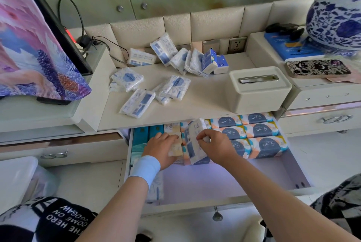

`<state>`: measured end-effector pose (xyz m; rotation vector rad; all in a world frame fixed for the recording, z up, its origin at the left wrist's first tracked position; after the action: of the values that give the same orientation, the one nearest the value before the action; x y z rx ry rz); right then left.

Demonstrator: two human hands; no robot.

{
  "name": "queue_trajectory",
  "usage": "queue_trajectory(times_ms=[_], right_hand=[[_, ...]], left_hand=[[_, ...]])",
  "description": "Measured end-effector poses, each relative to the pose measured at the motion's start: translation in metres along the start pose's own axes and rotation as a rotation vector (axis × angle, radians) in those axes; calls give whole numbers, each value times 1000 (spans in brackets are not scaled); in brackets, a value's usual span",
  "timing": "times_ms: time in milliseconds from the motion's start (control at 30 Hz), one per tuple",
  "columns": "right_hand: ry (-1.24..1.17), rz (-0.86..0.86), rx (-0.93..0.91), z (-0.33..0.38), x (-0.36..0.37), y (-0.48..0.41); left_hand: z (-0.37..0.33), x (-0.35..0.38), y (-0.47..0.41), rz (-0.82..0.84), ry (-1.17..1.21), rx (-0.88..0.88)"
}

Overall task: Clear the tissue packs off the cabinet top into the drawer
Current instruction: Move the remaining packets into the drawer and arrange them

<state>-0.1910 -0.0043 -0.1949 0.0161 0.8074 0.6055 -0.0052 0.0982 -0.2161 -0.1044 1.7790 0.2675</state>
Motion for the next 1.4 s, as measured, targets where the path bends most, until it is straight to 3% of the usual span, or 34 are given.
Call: queue_trajectory(times_ms=[133, 233, 367, 500, 600, 767, 1200, 1300, 1400], right_hand=[[-24, -3, 1, -2, 0, -1], [-40, 0, 13, -1, 0, -1], [-44, -28, 1, 3, 4, 2], [-57, -9, 3, -1, 6, 6], [-67, -7, 1, -5, 5, 7], [-102, -3, 21, -8, 5, 6], [-136, 6, 34, -7, 8, 4], [-120, -5, 22, -8, 7, 5], [-127, -3, 18, -9, 7, 5]], left_hand=[[0, -15, 2, 40, 152, -101], [-3, -20, 5, 76, 184, -48], [-11, -7, 14, 127, 113, 27], [-15, 3, 16, 162, -146, 73], [-15, 9, 15, 206, -108, 50], [-26, 10, 10, 111, 40, 6], [-32, 19, 10, 0, -287, -58], [-29, 27, 11, 1, -156, -19], [-28, 30, 14, -42, 121, -50]])
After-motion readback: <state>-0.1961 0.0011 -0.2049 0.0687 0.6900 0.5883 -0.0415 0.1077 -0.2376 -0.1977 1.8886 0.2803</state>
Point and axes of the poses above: each hand's wrist, its own y-axis away from the middle knuckle, its own x-axis out of the palm, z = x × y, the point moved 2 cm from there along -y, towards the middle knuckle, and after that the axes turned 1 degree about x, right-handed, at the moved point
